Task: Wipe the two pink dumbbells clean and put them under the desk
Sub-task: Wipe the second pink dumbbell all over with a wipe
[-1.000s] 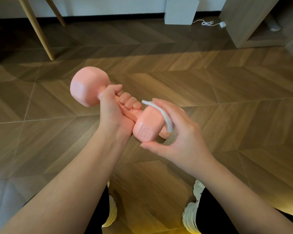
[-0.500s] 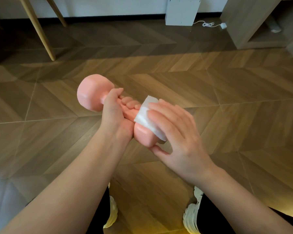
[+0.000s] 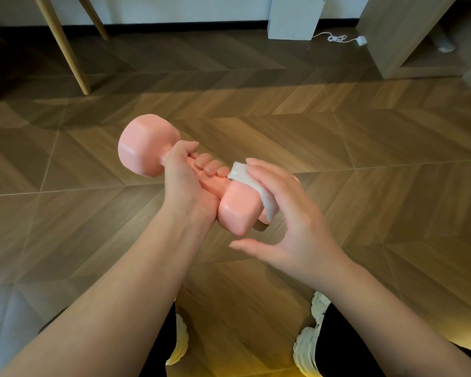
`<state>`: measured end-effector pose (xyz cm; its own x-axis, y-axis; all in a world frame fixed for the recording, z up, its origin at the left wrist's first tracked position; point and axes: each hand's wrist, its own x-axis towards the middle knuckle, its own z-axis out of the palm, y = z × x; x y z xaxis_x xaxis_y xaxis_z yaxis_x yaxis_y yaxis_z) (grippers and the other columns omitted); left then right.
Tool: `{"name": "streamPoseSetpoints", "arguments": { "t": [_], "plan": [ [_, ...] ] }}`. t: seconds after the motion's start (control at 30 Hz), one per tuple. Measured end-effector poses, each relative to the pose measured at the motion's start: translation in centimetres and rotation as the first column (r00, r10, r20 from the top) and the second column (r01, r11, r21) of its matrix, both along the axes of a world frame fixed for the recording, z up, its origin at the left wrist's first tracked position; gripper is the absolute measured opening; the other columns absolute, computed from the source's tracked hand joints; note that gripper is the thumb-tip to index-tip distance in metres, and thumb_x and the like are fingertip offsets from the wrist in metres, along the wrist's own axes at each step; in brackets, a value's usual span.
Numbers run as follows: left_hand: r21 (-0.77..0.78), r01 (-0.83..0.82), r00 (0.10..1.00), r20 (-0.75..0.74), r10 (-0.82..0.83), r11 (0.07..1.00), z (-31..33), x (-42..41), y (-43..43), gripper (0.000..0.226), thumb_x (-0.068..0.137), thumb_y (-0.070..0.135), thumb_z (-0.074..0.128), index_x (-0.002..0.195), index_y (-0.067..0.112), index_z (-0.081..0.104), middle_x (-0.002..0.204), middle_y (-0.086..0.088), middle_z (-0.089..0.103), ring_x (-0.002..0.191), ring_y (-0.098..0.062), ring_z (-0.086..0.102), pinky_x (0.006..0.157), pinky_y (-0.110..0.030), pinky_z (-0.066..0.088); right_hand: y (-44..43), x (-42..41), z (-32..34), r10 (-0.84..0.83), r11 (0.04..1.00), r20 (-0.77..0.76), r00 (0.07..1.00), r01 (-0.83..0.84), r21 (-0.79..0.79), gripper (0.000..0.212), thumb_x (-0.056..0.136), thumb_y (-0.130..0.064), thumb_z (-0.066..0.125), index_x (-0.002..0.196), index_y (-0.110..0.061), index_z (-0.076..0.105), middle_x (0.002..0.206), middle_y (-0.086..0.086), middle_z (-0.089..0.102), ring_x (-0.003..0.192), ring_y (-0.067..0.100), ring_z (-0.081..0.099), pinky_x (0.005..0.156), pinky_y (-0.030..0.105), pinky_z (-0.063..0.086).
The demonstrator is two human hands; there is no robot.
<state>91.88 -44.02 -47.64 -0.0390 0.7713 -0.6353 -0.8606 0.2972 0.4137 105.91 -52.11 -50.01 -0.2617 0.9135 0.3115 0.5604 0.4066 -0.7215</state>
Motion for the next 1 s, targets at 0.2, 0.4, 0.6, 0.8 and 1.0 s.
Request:
{"name": "streamPoseSetpoints", "arguments": {
  "t": [0.2, 0.4, 0.6, 0.8, 1.0],
  "plan": [
    [0.007, -0.013, 1.000, 0.026, 0.013, 1.000, 0.1, 0.1, 0.0, 0.039, 0.090, 0.012, 0.046, 0.057, 0.020, 0.028, 0.045, 0.007, 0.023, 0.035, -0.010, 0.023, 0.039, -0.018, 0.027, 0.2, 0.0, 0.6, -0.039, 0.991, -0.130, 0.991, 0.022, -0.132, 0.072, 0.077, -0.034, 0.082, 0.139, -0.021, 0.047, 0.142, -0.013, 0.049, 0.134, 0.005, 0.044, 0.107, 0.026, 0.039],
    [0.014, -0.013, 1.000, 0.015, 0.013, 1.000, 0.0, -0.1, 0.1, 0.038, 0.090, 0.012, 0.046, 0.057, 0.020, 0.027, 0.046, 0.007, 0.023, 0.036, -0.011, 0.023, 0.040, -0.019, 0.027, 0.2, -0.3, 0.9, -0.037, 0.996, -0.075, 0.997, 0.031, -0.079, 0.071, 0.077, -0.028, 0.083, 0.139, -0.022, 0.050, 0.140, -0.015, 0.050, 0.134, 0.003, 0.043, 0.105, 0.027, 0.040],
    [-0.001, 0.000, 1.000, 0.025, 0.000, 1.000, 0.1, 0.3, 0.0, 0.039, 0.090, 0.012, 0.045, 0.056, 0.020, 0.028, 0.045, 0.006, 0.023, 0.035, -0.011, 0.023, 0.039, -0.017, 0.027, 0.3, -0.1, 0.5, -0.036, 0.997, -0.084, 0.996, 0.030, -0.069, 0.068, 0.076, -0.025, 0.082, 0.135, -0.022, 0.049, 0.140, -0.015, 0.048, 0.133, 0.000, 0.042, 0.107, 0.021, 0.037],
    [0.004, 0.002, 1.000, 0.017, -0.002, 1.000, 0.0, 0.0, 0.1, 0.038, 0.089, 0.013, 0.047, 0.056, 0.020, 0.029, 0.046, 0.007, 0.023, 0.037, -0.011, 0.023, 0.040, -0.020, 0.027, 0.2, -0.2, 0.8, -0.074, 0.958, -0.206, 0.976, 0.012, -0.288, 0.077, 0.071, -0.028, 0.087, 0.130, -0.048, 0.042, 0.119, -0.046, 0.044, 0.121, -0.009, 0.045, 0.095, 0.013, 0.044],
    [0.010, 0.001, 0.999, 0.042, -0.002, 1.000, 0.0, 0.3, 0.0, 0.038, 0.090, 0.012, 0.045, 0.057, 0.019, 0.028, 0.044, 0.007, 0.023, 0.034, -0.010, 0.023, 0.037, -0.016, 0.027, 0.1, -0.2, 0.4, -0.037, 0.997, -0.018, 0.999, 0.038, 0.072, 0.067, 0.076, -0.021, 0.084, 0.134, -0.006, 0.053, 0.142, 0.003, 0.051, 0.135, 0.015, 0.045, 0.107, 0.040, 0.041]
  ]
}}
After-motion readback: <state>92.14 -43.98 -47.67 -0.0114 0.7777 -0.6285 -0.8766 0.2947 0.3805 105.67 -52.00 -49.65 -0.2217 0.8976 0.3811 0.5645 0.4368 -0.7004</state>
